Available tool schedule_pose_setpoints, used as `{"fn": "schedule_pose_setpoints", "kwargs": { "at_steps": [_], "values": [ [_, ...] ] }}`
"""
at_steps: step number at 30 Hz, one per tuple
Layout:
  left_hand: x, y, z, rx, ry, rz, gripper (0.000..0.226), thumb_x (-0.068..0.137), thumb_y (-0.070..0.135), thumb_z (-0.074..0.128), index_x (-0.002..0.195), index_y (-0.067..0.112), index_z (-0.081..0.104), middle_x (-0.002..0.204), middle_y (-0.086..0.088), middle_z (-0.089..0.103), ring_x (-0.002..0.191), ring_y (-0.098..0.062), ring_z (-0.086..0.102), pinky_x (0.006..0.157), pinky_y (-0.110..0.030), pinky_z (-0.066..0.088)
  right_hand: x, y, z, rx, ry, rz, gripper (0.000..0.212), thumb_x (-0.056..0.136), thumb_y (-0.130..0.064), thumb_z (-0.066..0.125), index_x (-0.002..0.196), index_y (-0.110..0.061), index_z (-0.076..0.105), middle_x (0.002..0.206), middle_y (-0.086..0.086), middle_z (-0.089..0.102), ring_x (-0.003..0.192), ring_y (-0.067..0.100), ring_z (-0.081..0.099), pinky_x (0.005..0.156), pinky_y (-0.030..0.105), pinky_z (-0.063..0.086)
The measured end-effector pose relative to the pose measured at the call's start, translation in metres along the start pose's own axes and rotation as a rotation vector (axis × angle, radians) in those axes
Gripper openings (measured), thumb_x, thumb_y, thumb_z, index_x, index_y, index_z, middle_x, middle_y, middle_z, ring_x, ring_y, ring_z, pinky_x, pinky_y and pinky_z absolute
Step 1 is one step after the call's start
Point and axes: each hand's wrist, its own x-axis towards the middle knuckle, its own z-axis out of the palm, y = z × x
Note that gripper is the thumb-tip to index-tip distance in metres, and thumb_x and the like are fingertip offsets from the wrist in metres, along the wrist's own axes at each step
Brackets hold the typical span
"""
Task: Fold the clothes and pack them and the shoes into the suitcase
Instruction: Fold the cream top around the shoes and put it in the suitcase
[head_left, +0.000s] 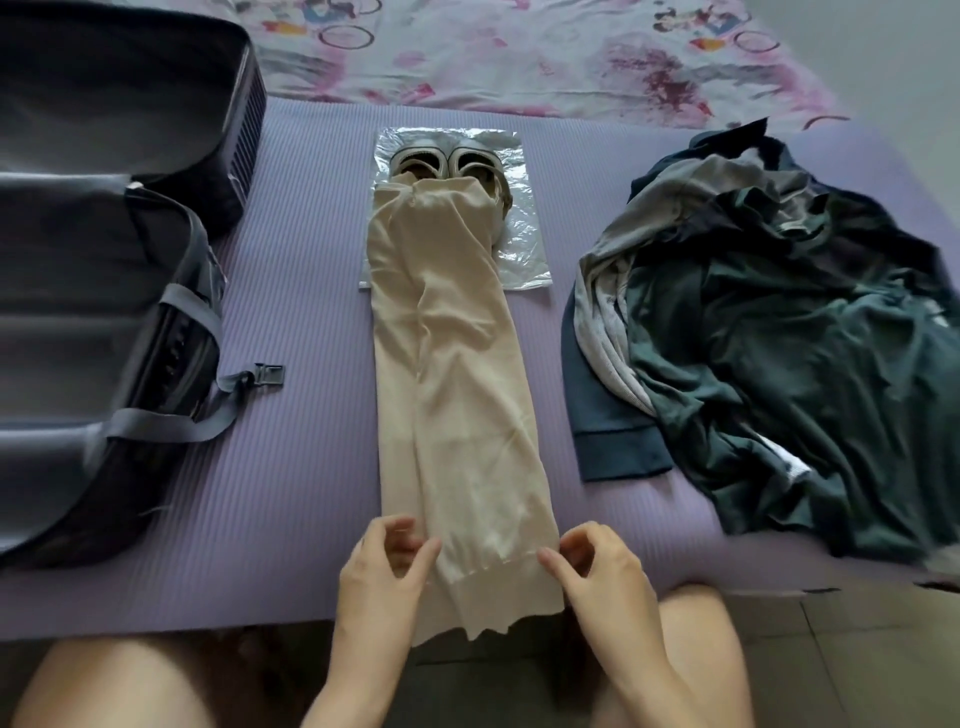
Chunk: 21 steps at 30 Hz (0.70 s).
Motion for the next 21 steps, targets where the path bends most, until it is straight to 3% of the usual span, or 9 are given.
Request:
{"fn": "schedule_pose_setpoints", "kwargs": {
  "at_steps": [4,6,9,12,15,18,21],
  "values": [
    [-0.015,-0.005,0.01,0.094,0.022,0.008,0.027,0.083,0.033,0.068,0.103,0.027,0.051,0.087,0.012,0.06,0.08,0.001,0.057,0.067,-0.013,0.042,-0.009,0.002,0.009,0.0,0.017,-0.02,0.018,0.085,-0.04,0.066,0.081,-0.024,0.058,0.084,-0.011,0.055,0.075,0.003,0.053,0.056,0.012,0.033],
    [-0.019,-0.006,0.013,0.114,0.019,0.033,0.018,0.086,0.032,0.065,0.099,0.023,0.056,0.089,0.009,0.061,0.082,-0.004,0.058,0.069,-0.016,0.043,-0.014,0.002,0.01,0.067,0.021,0.0,0.018,0.084,-0.039,0.067,0.08,-0.023,0.061,0.08,-0.011,0.06,0.075,0.003,0.056,0.058,0.016,0.04],
    [-0.022,-0.011,0.007,-0.059,-0.003,-0.003,0.011,0.09,0.023,0.06,0.1,0.019,0.057,0.092,0.006,0.061,0.087,-0.009,0.06,0.067,-0.015,0.044,-0.022,0.006,0.009,0.175,0.002,0.042,0.015,0.083,-0.035,0.069,0.08,-0.022,0.063,0.076,-0.009,0.064,0.075,0.005,0.06,0.067,0.026,0.051],
    [-0.026,-0.021,0.0,-0.141,-0.033,-0.01,0.013,0.092,0.018,0.056,0.105,0.02,0.055,0.097,0.004,0.061,0.084,-0.008,0.062,0.061,-0.015,0.048,-0.024,0.012,0.014,0.209,-0.038,0.065,0.015,0.081,-0.031,0.072,0.082,-0.022,0.061,0.078,-0.007,0.065,0.075,0.009,0.062,0.071,0.031,0.054],
    [-0.031,-0.029,0.001,-0.121,-0.01,0.041,0.015,0.092,0.016,0.056,0.106,0.021,0.056,0.102,0.002,0.06,0.085,-0.009,0.064,0.067,-0.02,0.054,-0.026,0.016,0.019,0.221,-0.014,0.083,0.026,0.077,-0.041,0.075,0.085,-0.022,0.058,0.079,-0.008,0.064,0.076,0.01,0.062,0.07,0.031,0.053],
    [-0.035,-0.031,-0.004,-0.011,0.112,0.114,0.015,0.091,0.019,0.059,0.105,0.02,0.053,0.101,0.004,0.051,0.089,-0.006,0.054,0.066,-0.015,0.045,-0.031,0.014,0.016,0.211,0.038,0.051,0.032,0.079,-0.048,0.07,0.094,-0.022,0.057,0.085,-0.01,0.063,0.081,0.005,0.059,0.068,0.023,0.048],
    [-0.037,-0.04,-0.008,-0.036,0.101,0.02,0.024,0.089,0.019,0.061,0.111,0.018,0.05,0.106,0.001,0.05,0.095,-0.012,0.053,0.07,-0.014,0.038,-0.031,0.016,0.018,0.261,0.072,0.068,0.03,0.082,-0.042,0.069,0.1,-0.02,0.059,0.086,-0.009,0.062,0.082,0.006,0.058,0.07,0.024,0.05]
  ]
}}
